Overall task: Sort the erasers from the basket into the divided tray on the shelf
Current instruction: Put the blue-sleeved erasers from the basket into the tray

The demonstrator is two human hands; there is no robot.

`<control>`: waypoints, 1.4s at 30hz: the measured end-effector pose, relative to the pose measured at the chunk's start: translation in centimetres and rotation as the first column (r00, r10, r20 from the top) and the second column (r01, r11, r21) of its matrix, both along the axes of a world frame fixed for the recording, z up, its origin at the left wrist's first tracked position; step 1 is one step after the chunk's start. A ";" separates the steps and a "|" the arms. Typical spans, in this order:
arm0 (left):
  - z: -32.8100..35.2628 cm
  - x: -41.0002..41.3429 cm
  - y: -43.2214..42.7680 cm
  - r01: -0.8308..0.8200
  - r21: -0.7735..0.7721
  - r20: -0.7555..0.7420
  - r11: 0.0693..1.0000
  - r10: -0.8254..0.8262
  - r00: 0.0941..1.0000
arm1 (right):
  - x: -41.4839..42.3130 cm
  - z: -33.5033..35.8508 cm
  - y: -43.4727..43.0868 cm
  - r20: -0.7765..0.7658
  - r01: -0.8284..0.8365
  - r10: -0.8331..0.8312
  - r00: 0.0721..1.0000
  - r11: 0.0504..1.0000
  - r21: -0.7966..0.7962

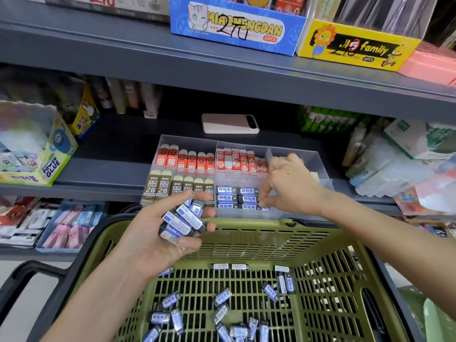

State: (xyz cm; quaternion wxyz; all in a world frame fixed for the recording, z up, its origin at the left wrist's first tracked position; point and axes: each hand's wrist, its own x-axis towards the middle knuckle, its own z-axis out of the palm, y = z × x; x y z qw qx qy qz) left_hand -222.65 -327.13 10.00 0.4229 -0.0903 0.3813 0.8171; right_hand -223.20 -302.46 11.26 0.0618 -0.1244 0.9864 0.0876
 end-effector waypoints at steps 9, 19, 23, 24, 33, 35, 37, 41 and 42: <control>0.0 0.0 -0.1 -0.031 -0.046 0.008 0.998 0.032 0.999 | 0.7 1.8 1.4 0.111 0.038 -0.026 0.993 0.993 -0.109; -0.2 0.1 -0.1 -0.035 -0.057 0.011 0.998 0.036 0.999 | 1.9 0.0 0.8 0.123 0.030 -0.018 0.992 0.995 -0.099; -0.2 0.1 -0.1 -0.039 -0.060 0.009 0.997 0.040 0.999 | 1.5 0.1 0.9 0.126 0.108 -0.091 0.988 0.984 -0.141; -0.2 0.1 -0.1 -0.039 -0.061 0.007 0.997 0.040 0.999 | 1.4 0.1 0.7 0.114 0.112 -0.097 0.989 0.984 -0.136; 0.0 0.3 0.0 -0.032 -0.060 -0.012 0.998 0.031 0.999 | 1.5 -0.3 0.2 0.081 0.141 -0.125 0.989 0.962 -0.234; 0.0 0.3 0.0 -0.032 -0.060 -0.019 0.998 0.031 0.999 | 1.5 -0.3 0.2 0.079 0.154 -0.138 0.987 0.958 -0.242; 0.0 0.3 0.0 -0.032 -0.065 -0.031 0.997 0.030 0.999 | 1.4 -0.3 0.1 0.061 0.142 -0.132 0.989 0.969 -0.200; 0.0 0.3 -0.1 -0.034 -0.065 -0.033 0.997 0.032 0.999 | 1.1 0.2 -0.2 -0.049 0.164 -0.177 0.983 0.966 -0.201; 0.0 0.3 -0.1 -0.035 -0.065 -0.032 0.997 0.033 0.999 | 1.1 0.3 -0.4 -0.069 0.182 -0.198 0.978 0.965 -0.189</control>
